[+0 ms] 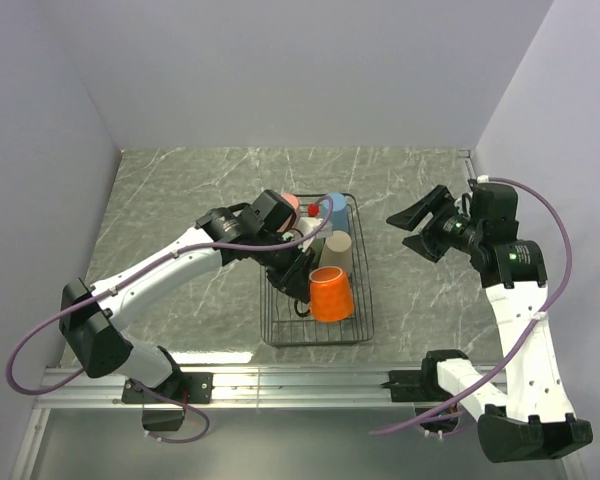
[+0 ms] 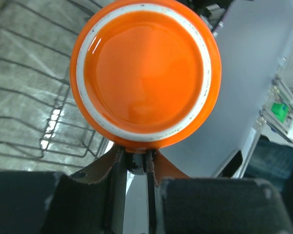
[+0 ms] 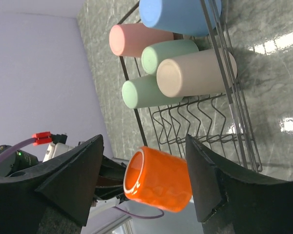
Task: Load the cups into the dish rack
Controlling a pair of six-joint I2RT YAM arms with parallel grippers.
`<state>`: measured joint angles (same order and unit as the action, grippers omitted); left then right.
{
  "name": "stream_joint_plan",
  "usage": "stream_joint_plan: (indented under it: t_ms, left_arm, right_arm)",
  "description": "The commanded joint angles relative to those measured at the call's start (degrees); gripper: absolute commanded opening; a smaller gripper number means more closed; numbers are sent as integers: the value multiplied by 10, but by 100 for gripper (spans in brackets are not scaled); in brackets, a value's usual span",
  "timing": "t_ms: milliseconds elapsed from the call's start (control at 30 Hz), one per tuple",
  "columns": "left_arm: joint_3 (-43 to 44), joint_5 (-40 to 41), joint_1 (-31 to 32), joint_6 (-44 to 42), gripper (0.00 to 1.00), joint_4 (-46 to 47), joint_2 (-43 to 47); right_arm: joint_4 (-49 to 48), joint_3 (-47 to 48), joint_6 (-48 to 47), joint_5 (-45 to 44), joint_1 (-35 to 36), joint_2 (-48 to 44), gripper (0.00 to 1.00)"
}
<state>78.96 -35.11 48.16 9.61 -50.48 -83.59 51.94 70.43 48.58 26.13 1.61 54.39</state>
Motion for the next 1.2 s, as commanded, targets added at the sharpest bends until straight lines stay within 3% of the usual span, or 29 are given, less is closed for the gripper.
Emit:
stream_joint_plan:
  t_ms: [0,167,400,967,1067,1100,1167]
  left_arm:
    - [0,-81,3,-32,0,33,3]
    - [-30,-118,2,-25,0,49,4]
    - [-30,-39,12,-16,0,49,-49]
    - [-33,35,59,34,0,91,-146]
    - [-23,58,71,40,19,84,-150]
    - [-21,64,76,42,35,81,-148]
    - [-18,79,80,47,51,75,-145]
  right_arm:
    - [-9,-13,2,-5,-3,-16,74]
    - [-4,-39,-1,-7,-4,-30,73]
    - [11,-63,-9,-7,-3,-49,73]
    - [55,-65,-59,-18,-5,-64,73]
    - [55,-70,-62,-17,-5,-66,73]
    - [54,-71,-62,-16,-5,-67,72]
    - [52,-73,-64,-13,-6,-68,73]
